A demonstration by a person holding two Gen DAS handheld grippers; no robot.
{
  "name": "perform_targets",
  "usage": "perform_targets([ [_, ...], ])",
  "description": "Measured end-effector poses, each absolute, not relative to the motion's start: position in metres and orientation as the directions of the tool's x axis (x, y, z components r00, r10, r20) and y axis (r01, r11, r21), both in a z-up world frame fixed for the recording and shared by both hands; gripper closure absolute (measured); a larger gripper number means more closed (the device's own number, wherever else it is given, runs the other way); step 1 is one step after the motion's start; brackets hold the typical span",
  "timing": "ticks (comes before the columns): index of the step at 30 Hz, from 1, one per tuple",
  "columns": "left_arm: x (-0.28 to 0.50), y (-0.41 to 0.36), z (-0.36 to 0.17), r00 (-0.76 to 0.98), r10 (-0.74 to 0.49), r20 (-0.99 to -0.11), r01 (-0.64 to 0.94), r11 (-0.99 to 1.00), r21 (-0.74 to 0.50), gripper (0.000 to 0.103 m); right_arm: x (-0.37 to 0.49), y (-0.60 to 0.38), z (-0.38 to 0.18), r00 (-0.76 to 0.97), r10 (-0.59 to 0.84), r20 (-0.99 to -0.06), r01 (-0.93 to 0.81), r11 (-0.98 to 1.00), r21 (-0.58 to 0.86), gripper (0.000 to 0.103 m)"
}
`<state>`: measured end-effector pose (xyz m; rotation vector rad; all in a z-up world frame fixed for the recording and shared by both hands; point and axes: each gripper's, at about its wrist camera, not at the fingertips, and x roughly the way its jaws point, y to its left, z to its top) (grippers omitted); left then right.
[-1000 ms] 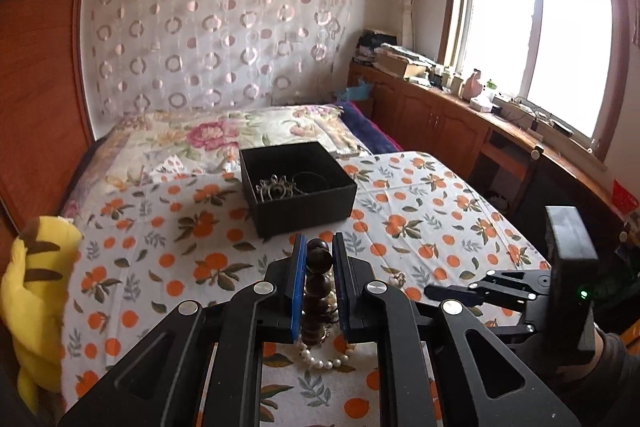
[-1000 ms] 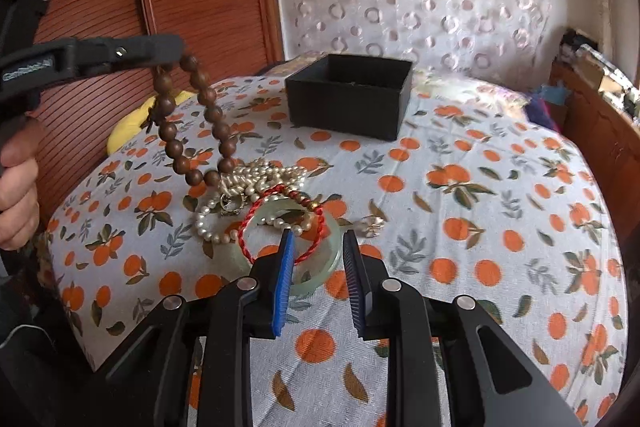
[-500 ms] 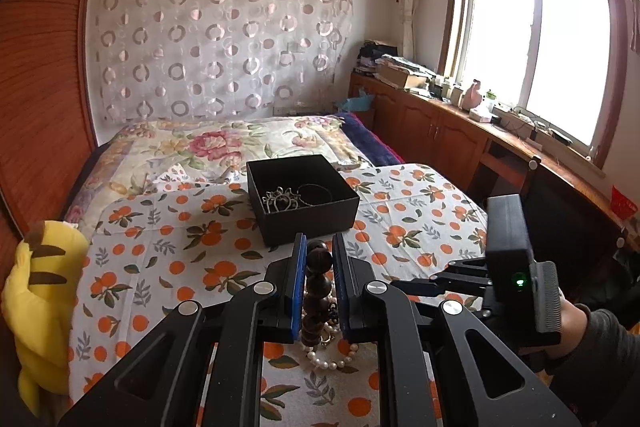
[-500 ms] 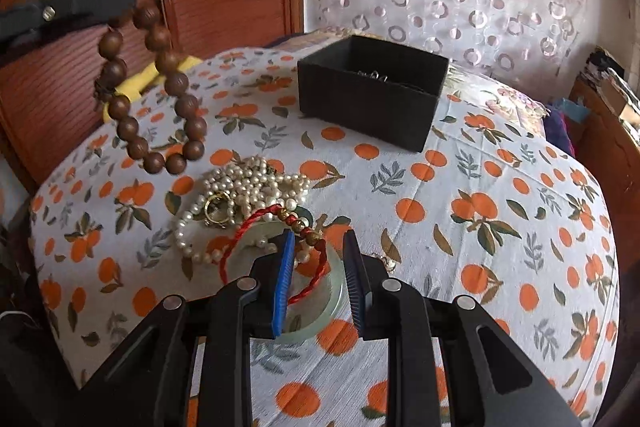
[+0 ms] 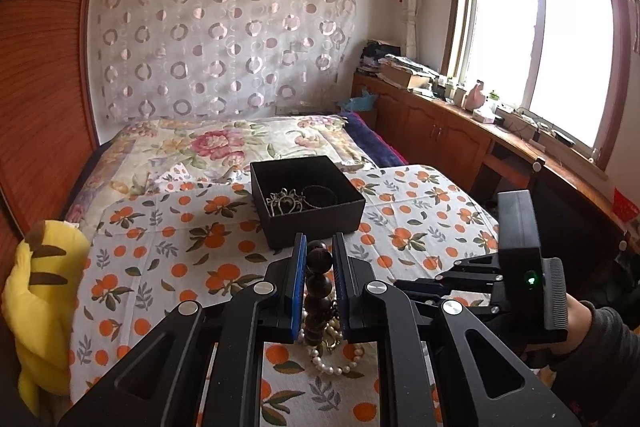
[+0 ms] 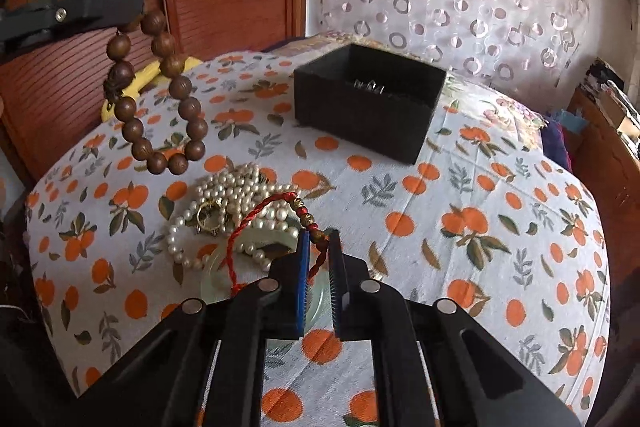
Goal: Organize jewelry
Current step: 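Grasp the red string bracelet with the right gripper and lift it, then lower both bracelets into the black box and open both grippers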
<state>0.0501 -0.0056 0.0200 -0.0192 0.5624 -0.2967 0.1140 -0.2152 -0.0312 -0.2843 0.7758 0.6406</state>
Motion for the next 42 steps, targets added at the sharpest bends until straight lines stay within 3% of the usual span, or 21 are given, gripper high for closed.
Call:
perform_targets([
  [23,0.083,-0.023,0.046,0.832,-0.254,-0.493,0.277,0.960,-0.026,0.091,0.133,-0.237,0.015,0.634,0.437,-0.638,-0.570,0.821,-0.004,0.092],
  [42,0.161,-0.032,0.070,0.839,-0.238,-0.489,0.271,0.963,-0.004,0.091,0.212,-0.227,0.041,0.673,0.465,-0.575,-0.560,0.828,0.013,0.092],
])
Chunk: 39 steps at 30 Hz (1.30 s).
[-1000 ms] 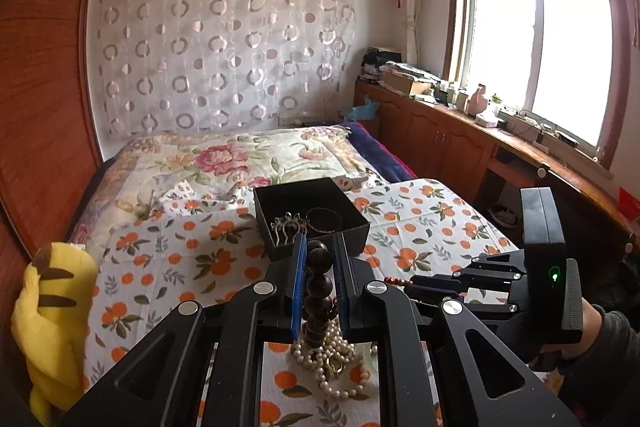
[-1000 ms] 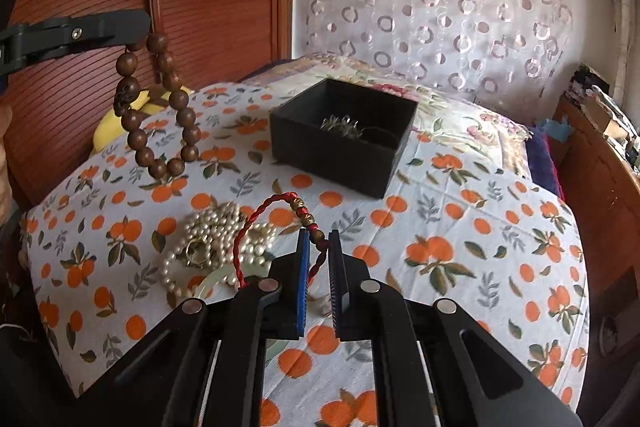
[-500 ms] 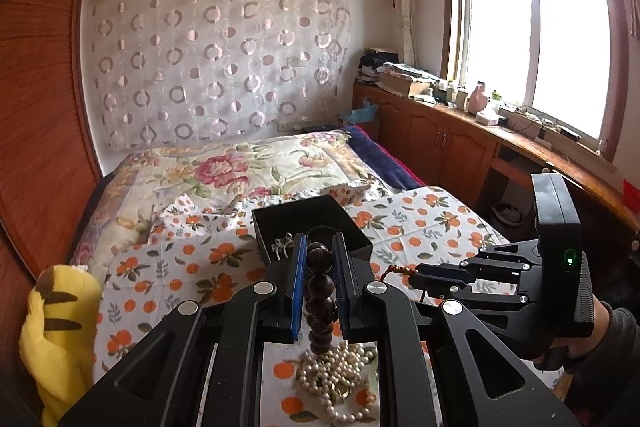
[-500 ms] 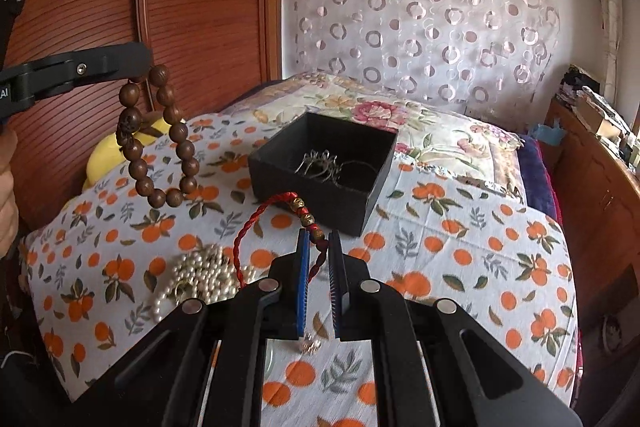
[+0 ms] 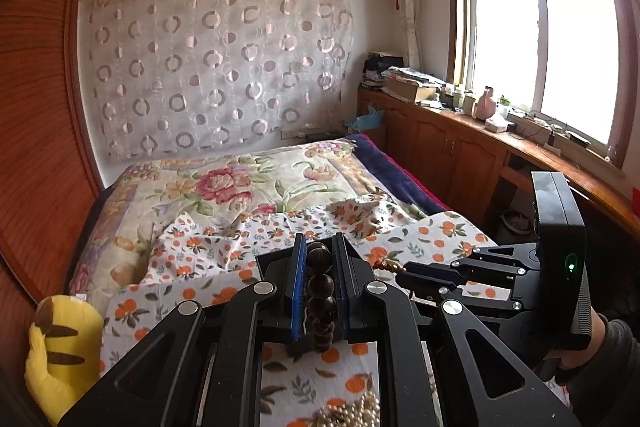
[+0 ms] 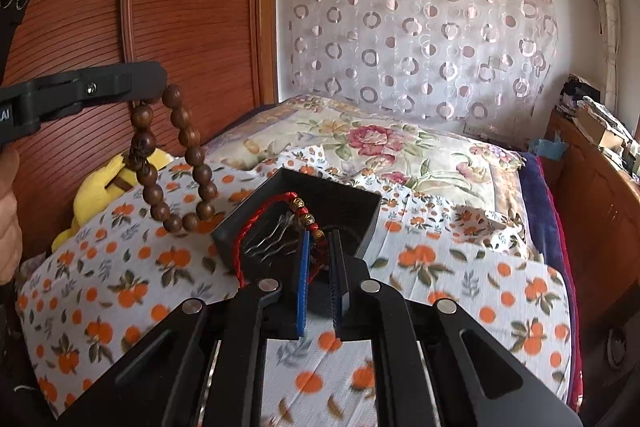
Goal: Organize jewelry
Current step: 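Lower both bracelets into the black box and open both grippers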
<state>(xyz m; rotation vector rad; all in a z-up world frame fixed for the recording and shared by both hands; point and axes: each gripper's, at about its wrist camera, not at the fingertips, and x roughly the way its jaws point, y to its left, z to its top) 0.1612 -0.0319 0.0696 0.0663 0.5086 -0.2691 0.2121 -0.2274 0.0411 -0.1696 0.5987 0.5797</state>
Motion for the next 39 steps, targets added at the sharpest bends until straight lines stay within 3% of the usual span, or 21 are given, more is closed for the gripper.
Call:
perform_targets([
  [24,0.233,-0.046,0.013,0.743,-0.265,-0.615,0.301,0.952,-0.046,0.091,0.250,-0.225,0.012,0.668,0.450,-0.593,-0.531,0.846,0.044,0.092],
  [39,0.212,-0.023,0.007,0.764,-0.243,-0.598,0.272,0.961,-0.042,0.091,0.252,-0.218,0.013,0.662,0.429,-0.615,-0.528,0.849,0.024,0.092],
])
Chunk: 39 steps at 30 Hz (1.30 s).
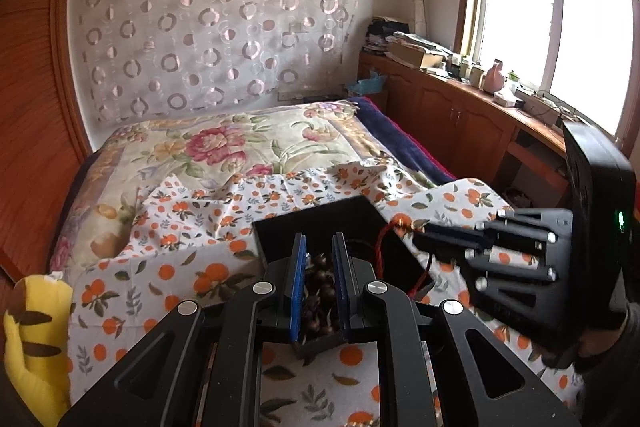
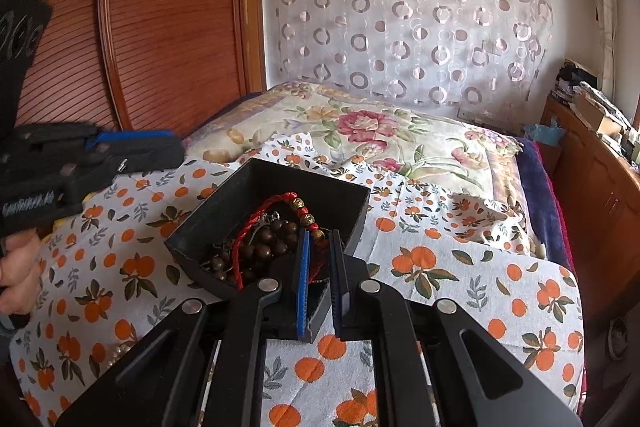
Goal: Organize jewelry
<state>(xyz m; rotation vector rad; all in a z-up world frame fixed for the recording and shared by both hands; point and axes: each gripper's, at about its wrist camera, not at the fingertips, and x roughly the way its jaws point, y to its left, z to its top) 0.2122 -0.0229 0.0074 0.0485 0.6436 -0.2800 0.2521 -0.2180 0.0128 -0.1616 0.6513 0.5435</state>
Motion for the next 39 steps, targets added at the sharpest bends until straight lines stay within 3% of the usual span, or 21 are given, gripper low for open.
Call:
perform_targets([
  [8,0.185,-0.003,-0.009,0.756,-0.220,-0.617,0.243,0.969,-0.048,0.088,0.279,-0.207,0.011,0.639,0.414,-0.648,-0.508,0.860,0.048,0.092],
  [9,0.180,-0.001,-0.012,0.753,-0.218,-0.621,0.241,0.969,-0.049,0.083,0.281,-0.204,0.009,0.634,0.411,-0.655,-0.508,0.860,0.047,0.092],
  [10,0.177,0.001,-0.013,0.751,-0.218,-0.623,0.241,0.969,-0.050,0.076,0.282,-0.202,0.008,0.631,0.408,-0.660,-0.511,0.859,0.043,0.087],
  [12,0.166,0.003,-0.018,0.748,-0.214,-0.629,0.239,0.970,-0.046,0.075,0.281,-0.199,0.003,0.630,0.393,-0.670,-0.507,0.862,0.029,0.068],
  [13,0.163,0.005,-0.020,0.746,-0.211,-0.631,0.238,0.970,-0.044,0.075,0.279,-0.198,0.003,0.637,0.389,-0.666,-0.505,0.863,0.022,0.064],
  [20,0.130,0.012,-0.037,0.731,-0.204,-0.651,0.221,0.974,-0.057,0.060,0.257,-0.208,0.009,0.653,0.387,-0.651,-0.491,0.871,0.026,0.064],
  [30,0.090,0.014,-0.047,0.757,-0.143,-0.637,0.185,0.983,0.000,0.013,0.181,-0.225,0.003,0.634,0.409,-0.656,-0.524,0.852,0.024,0.064],
  [39,0.070,0.015,-0.066,0.720,-0.131,-0.682,0.193,0.981,0.015,0.010,0.126,-0.226,-0.021,0.568,0.437,-0.698,-0.577,0.816,0.042,0.064],
])
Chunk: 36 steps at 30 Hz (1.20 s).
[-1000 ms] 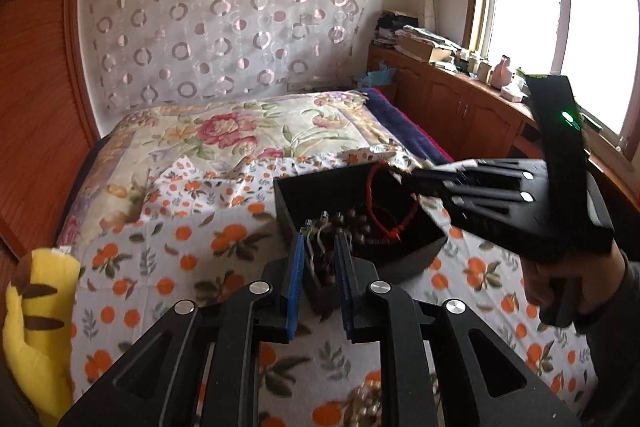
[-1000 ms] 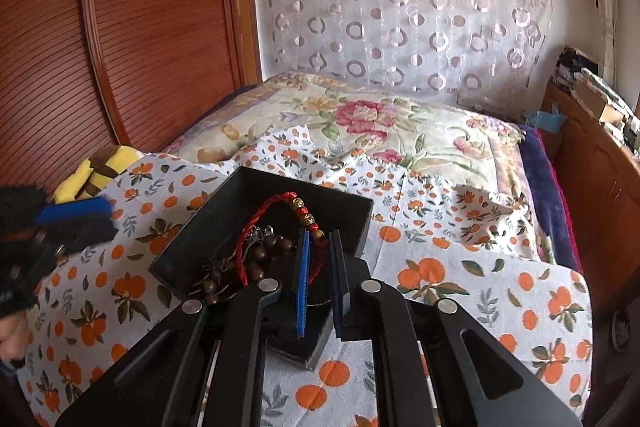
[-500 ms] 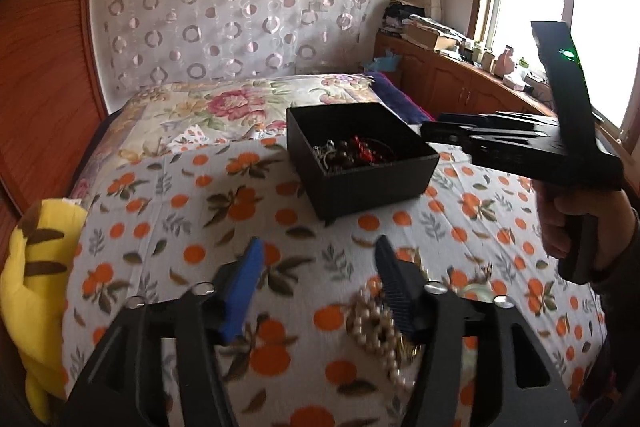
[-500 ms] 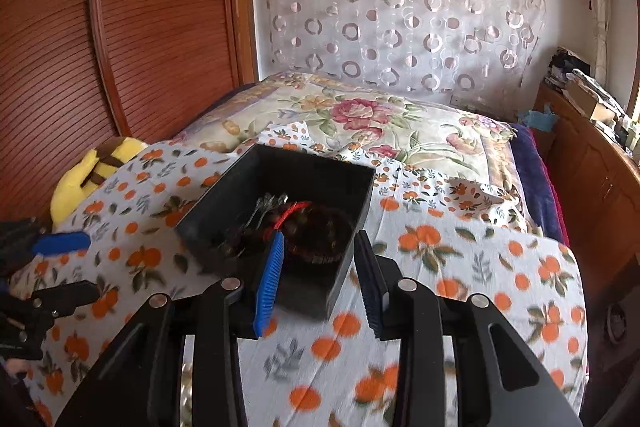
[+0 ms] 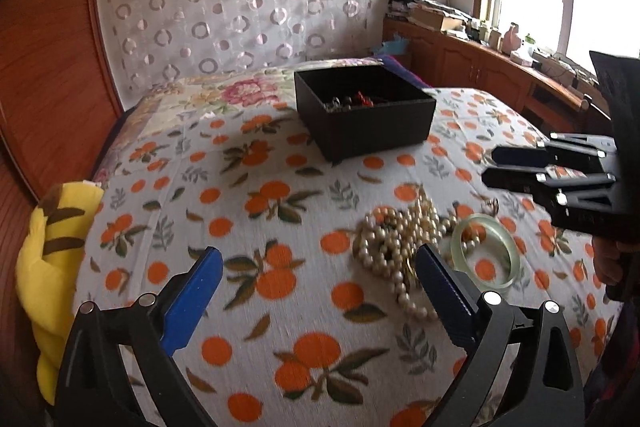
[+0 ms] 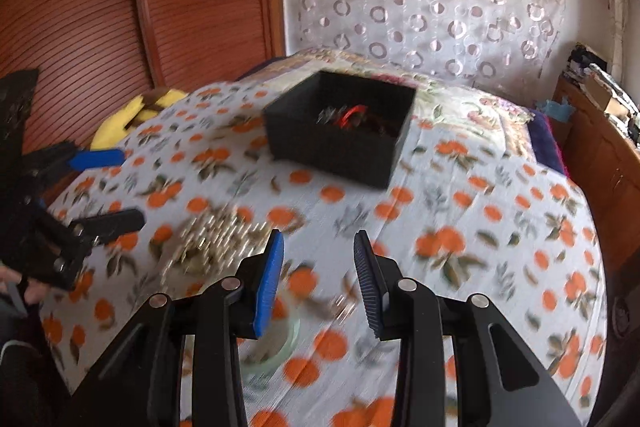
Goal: Organize jewelry
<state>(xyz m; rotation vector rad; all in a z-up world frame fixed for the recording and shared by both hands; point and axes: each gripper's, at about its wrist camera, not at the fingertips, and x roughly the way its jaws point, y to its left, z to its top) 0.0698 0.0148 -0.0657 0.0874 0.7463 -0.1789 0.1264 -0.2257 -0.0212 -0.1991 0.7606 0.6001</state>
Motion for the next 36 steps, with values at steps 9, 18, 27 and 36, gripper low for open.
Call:
perform_targets([
  [9,0.071,0.014,-0.085,0.666,-0.129,-0.735,0.205,0.979,0.014,0.010,0.106,-0.219,-0.038,0.501,0.430,-0.751,-0.619,0.785,0.036,0.077],
  [18,0.072,0.006,-0.085,0.646,-0.188,-0.740,0.234,0.971,-0.042,0.011,0.104,-0.224,-0.052,0.475,0.409,-0.779,-0.615,0.788,0.038,0.084],
  [27,0.075,-0.006,-0.093,0.598,-0.234,-0.767,0.283,0.957,-0.071,0.065,0.104,-0.223,-0.052,0.482,0.398,-0.780,-0.613,0.789,0.023,0.084],
  [36,0.073,-0.026,-0.096,0.608,-0.176,-0.775,0.306,0.952,0.024,0.070,0.101,-0.221,-0.054,0.502,0.381,-0.777,-0.614,0.790,-0.009,0.084],
])
